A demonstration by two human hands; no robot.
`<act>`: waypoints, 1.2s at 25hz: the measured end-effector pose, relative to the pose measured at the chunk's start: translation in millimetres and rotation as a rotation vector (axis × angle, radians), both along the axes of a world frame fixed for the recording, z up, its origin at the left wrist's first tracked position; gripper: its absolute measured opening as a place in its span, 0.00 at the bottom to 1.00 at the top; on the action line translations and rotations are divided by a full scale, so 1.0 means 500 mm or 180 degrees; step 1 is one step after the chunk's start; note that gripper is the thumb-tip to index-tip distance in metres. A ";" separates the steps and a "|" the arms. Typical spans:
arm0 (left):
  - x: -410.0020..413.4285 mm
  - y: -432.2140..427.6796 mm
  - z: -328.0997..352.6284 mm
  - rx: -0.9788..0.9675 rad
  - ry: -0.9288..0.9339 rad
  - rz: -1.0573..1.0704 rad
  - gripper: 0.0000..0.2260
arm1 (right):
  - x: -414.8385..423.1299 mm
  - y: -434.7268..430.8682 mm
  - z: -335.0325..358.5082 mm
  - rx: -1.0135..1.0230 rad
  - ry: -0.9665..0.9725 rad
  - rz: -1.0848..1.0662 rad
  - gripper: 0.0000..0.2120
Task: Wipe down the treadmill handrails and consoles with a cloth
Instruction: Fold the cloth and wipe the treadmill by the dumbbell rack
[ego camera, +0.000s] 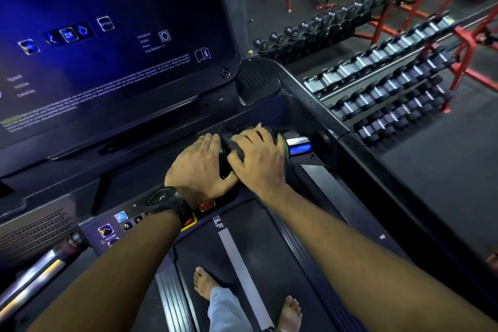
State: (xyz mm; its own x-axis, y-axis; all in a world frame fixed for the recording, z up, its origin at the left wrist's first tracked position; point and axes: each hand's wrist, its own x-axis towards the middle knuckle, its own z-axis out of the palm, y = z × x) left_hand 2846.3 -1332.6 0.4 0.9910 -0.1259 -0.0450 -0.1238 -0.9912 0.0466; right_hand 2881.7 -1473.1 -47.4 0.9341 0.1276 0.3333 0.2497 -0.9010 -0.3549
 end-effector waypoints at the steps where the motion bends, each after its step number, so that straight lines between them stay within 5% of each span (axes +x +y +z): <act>1: 0.001 -0.001 0.001 -0.0017 -0.0010 -0.0015 0.41 | 0.010 -0.017 0.001 -0.0043 0.0031 0.0335 0.19; 5: 0.000 -0.001 -0.001 -0.0001 -0.0008 -0.0041 0.41 | 0.081 -0.044 0.043 -0.0068 0.1103 -0.0236 0.18; 8: -0.004 0.002 -0.001 -0.0052 -0.0030 -0.0027 0.41 | 0.022 -0.003 0.026 -0.0225 0.0455 0.0282 0.18; 12: 0.000 -0.001 0.001 -0.0021 -0.0014 -0.0073 0.41 | 0.105 -0.075 0.053 -0.0042 0.1437 -0.0310 0.20; 16: -0.001 0.001 0.003 0.0012 -0.0017 -0.0052 0.41 | 0.049 -0.047 0.024 -0.0321 0.0549 -0.0008 0.19; 20: -0.001 0.000 -0.002 0.0140 -0.0001 -0.0053 0.41 | 0.124 -0.131 0.041 -0.0141 0.1410 -0.0471 0.20; 23: 0.002 0.001 -0.003 0.0175 0.0030 -0.0041 0.42 | 0.081 -0.105 0.015 -0.0303 0.0735 -0.0261 0.18; 27: 0.002 0.001 -0.004 0.0220 0.0083 -0.0027 0.42 | 0.134 -0.154 0.034 -0.0206 0.1319 -0.0288 0.19; 30: 0.003 0.001 -0.003 0.0248 0.0096 -0.0020 0.43 | 0.086 -0.120 0.010 -0.0223 0.0798 -0.0427 0.17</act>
State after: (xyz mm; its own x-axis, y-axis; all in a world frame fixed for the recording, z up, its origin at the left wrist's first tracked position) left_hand 2847.9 -1332.0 -0.9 0.9883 -0.1270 -0.0848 -0.1297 -0.9912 -0.0267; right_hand 2924.9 -1532.9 -42.2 0.9963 0.0119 0.0847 0.0391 -0.9445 -0.3263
